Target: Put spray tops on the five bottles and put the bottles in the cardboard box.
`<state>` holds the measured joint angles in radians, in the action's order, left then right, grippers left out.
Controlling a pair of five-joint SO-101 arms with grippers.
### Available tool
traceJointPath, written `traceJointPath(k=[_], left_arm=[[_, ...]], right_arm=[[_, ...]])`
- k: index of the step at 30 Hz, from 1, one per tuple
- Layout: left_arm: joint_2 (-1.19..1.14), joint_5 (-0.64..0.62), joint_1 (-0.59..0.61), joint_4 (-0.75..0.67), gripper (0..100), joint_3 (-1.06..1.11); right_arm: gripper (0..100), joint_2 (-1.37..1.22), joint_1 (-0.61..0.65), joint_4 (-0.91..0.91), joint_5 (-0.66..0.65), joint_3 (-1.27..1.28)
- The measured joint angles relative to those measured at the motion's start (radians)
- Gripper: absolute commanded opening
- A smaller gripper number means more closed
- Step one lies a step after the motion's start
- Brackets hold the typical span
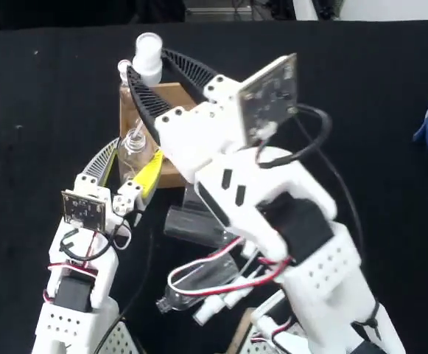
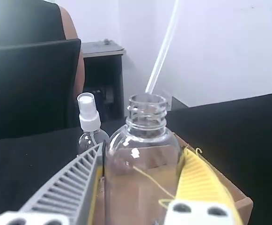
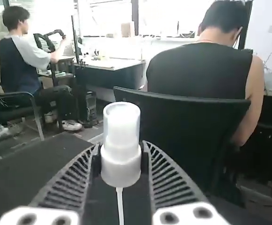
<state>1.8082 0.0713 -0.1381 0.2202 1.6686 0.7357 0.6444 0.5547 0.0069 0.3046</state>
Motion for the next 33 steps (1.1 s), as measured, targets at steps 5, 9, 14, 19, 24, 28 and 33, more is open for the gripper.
traceJointPath(k=[5,9,14,19,24,28,33], left_arm=[[0.0,0.0,0.0,0.0,3,0.0],[0.0,0.0,0.0,0.0,3,0.0],[0.0,0.0,0.0,0.0,3,0.0],[0.0,0.0,0.0,0.0,3,0.0],[0.0,0.0,-0.002,0.0,3,0.0],[0.0,0.0,-0.003,0.0,3,0.0],[0.0,0.0,-0.003,0.0,3,0.0]], right_arm=[[1.1,0.0,0.003,-0.057,-0.057,0.04],[1.1,0.0,0.006,-0.064,-0.06,0.04],[1.1,0.0,0.04,-0.055,-0.061,0.063],[1.1,0.0,0.087,0.029,-0.061,0.063],[1.1,0.0,0.091,0.095,-0.063,0.063],[1.1,-0.003,0.092,0.095,-0.069,0.109],[1.2,-0.051,0.089,0.08,-0.069,0.115]])
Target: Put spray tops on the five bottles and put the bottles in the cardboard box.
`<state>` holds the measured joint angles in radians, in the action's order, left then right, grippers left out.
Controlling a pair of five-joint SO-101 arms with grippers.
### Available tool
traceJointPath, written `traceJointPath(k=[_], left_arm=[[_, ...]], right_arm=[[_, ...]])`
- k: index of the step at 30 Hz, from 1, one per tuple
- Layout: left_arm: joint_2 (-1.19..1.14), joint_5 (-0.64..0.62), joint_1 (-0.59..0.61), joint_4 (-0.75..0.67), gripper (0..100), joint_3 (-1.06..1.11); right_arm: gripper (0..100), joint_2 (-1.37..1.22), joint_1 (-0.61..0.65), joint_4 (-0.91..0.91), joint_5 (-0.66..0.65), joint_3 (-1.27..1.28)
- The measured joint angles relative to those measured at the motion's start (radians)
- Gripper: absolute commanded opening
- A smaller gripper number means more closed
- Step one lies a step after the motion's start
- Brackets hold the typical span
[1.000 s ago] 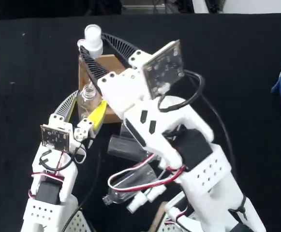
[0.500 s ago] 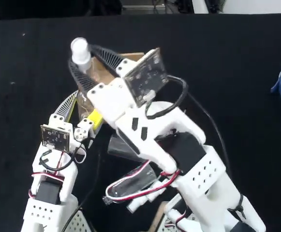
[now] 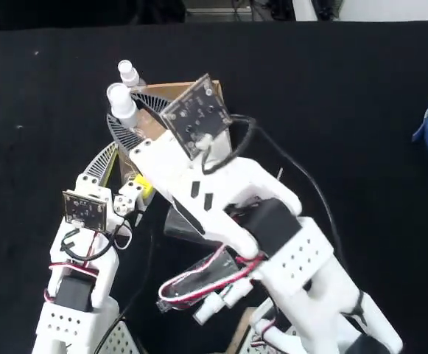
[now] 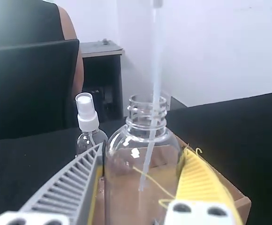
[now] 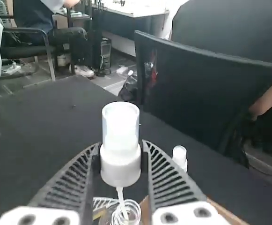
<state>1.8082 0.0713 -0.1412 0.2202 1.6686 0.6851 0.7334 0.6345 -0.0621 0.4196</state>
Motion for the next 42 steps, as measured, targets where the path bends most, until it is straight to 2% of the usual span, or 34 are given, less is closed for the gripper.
traceJointPath(k=[3,8,19,24,27,33,37,41,42], left_arm=[[0.0,0.0,0.0,0.0,3,0.0],[0.0,0.0,-0.002,0.0,3,0.0],[0.0,0.0,0.0,0.0,3,0.0],[0.0,0.0,0.002,0.0,3,0.0],[0.0,0.0,0.002,0.0,3,0.0],[0.0,0.0,0.002,0.0,3,0.0],[0.0,0.0,0.002,0.0,3,0.0],[0.0,0.0,0.002,0.0,3,0.0],[0.0,0.0,0.002,0.0,3,0.0]], right_arm=[[3.0,-0.051,0.0,0.017,0.0,-0.003],[13.5,-0.075,-0.002,0.115,0.0,-0.064],[12.4,-0.075,0.0,0.166,0.002,-0.083],[12.3,-0.075,-0.011,0.247,0.002,-0.192],[12.3,-0.075,-0.068,0.331,0.002,-0.284],[12.3,-0.075,-0.308,0.431,0.002,-0.31],[12.2,-0.074,-0.456,0.431,0.002,-0.192],[1.1,-0.074,-0.563,0.364,0.029,-0.018],[1.0,-0.074,-0.577,0.334,0.051,0.032]])
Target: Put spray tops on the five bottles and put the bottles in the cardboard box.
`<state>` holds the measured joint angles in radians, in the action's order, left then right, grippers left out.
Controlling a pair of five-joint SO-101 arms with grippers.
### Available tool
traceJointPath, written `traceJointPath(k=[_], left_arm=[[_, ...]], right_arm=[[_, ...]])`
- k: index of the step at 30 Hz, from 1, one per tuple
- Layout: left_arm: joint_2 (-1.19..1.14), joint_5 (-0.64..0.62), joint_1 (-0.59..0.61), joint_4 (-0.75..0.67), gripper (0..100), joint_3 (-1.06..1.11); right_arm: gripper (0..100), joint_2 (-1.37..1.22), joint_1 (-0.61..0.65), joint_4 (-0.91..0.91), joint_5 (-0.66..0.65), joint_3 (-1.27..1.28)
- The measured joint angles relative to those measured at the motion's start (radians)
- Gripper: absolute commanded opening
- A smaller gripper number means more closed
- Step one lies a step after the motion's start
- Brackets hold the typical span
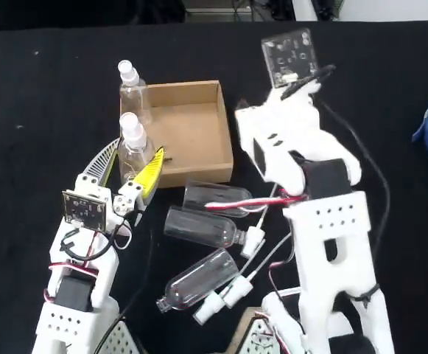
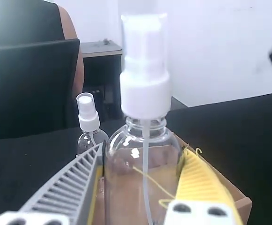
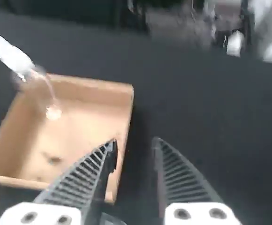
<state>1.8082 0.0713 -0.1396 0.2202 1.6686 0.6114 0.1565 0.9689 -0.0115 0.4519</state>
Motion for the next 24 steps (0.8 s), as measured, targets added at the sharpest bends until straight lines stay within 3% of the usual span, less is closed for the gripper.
traceJointPath(k=[10,16,24], left_arm=[[0.0,0.0,-0.002,0.0,3,-0.028],[0.0,0.0,0.0,-0.008,3,-0.052],[-0.014,0.0,0.0,-0.164,3,-0.052]], right_arm=[[1.5,-0.002,-0.034,-0.327,0.224,0.37],[1.5,-0.002,-0.034,-0.466,0.241,0.491],[1.5,-0.002,-0.032,-0.572,0.241,0.557]])
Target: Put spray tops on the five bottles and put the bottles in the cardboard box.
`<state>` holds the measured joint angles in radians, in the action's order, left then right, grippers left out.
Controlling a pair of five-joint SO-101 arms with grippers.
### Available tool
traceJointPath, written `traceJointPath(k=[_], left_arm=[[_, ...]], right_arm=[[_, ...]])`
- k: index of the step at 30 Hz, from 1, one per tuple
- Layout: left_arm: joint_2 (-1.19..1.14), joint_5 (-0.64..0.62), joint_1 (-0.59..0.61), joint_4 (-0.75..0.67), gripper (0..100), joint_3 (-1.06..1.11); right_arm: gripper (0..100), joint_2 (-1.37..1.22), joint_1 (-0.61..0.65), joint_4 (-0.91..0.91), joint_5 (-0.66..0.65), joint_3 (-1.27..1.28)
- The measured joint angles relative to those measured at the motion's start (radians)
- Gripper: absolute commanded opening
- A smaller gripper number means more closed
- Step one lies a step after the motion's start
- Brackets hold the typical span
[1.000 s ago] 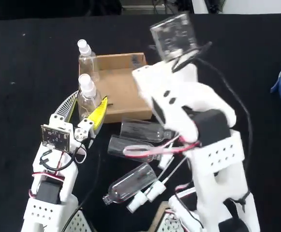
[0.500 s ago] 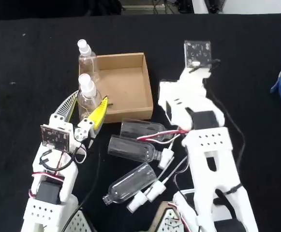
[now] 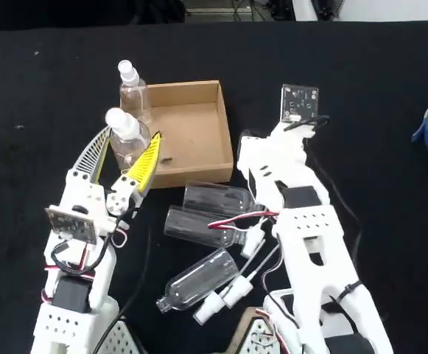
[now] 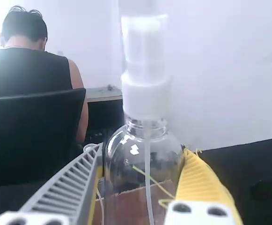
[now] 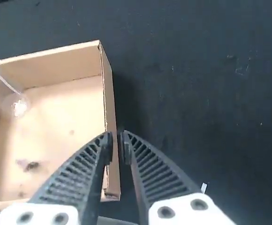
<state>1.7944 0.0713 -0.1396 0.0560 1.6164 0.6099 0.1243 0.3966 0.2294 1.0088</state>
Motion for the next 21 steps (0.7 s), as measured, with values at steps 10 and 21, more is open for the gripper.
traceJointPath(k=[10,21], left_arm=[[-0.427,0.0,0.061,-0.227,3,-0.117],[-0.842,0.0,0.061,-0.526,3,-0.18]], right_arm=[[1.5,0.0,0.0,-0.003,0.0,0.0],[1.5,0.0,0.0,-0.025,0.0,0.029]])
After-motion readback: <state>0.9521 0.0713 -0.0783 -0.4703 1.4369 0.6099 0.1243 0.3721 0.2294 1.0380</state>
